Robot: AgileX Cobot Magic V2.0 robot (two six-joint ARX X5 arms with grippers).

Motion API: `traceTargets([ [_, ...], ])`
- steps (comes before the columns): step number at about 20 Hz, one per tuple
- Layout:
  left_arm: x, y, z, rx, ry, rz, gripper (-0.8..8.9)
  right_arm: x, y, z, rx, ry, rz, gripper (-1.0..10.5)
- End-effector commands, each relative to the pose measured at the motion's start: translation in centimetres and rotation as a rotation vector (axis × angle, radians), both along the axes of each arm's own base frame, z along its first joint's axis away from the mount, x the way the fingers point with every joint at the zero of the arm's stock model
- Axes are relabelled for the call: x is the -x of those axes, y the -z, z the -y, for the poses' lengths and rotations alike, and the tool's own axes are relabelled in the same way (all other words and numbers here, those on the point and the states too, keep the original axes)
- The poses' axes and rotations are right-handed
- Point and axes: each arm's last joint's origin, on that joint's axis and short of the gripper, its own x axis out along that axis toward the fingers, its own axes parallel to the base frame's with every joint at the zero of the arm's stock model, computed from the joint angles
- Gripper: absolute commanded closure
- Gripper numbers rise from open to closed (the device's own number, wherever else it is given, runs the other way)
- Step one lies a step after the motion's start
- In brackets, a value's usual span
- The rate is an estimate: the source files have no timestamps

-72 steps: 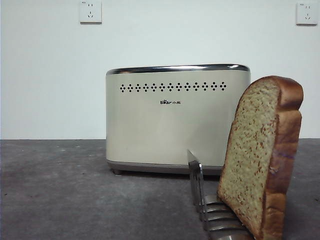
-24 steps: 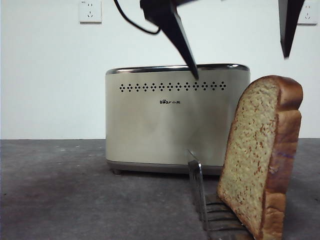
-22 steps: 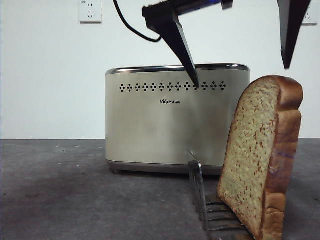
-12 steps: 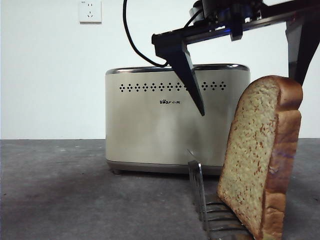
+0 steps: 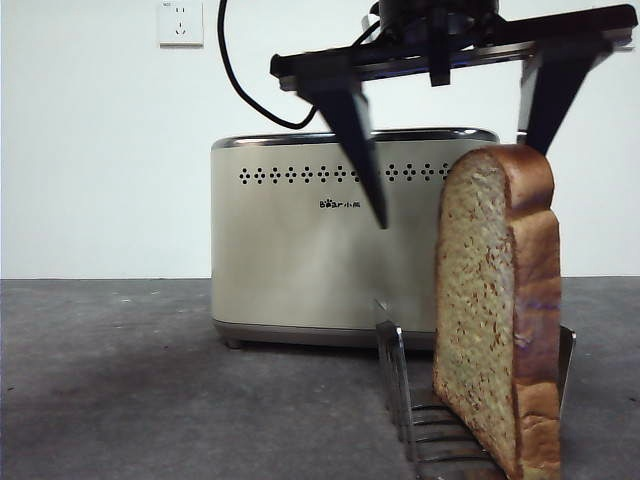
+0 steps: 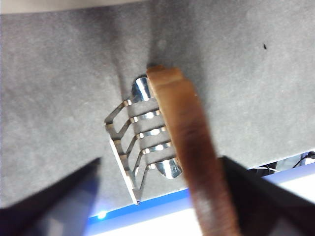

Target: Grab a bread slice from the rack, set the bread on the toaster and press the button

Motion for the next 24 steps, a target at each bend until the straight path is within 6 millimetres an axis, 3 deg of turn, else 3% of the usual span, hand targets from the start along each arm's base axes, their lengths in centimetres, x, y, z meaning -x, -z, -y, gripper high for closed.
traceTargets([
  [1,-0.2,0.3,0.3,0.019,-0.004,-0.009,6.42,0.1,-0.1,0.0,0.010,-0.006,0.008,9.5],
  [5,-0.3,0.3,0.5,0.033,0.000,-0.007,6.79,0.1,-0.1,0.0,0.011,-0.006,0.009,9.5],
  [8,-0.2,0.3,0.4,0.025,0.019,-0.007,7.92,0.1,-0.1,0.0,0.011,-0.006,0.009,9.5],
  [13,-0.3,-0.3,-0.4,-0.016,0.077,0.003,7.92,0.1,-0.1,0.0,0.011,-0.006,0.009,9.5],
  [24,1.5,-6.7,-3.7,0.087,0.226,0.152,7.92,0.0,-0.2,0.0,0.010,-0.006,0.012,9.5],
])
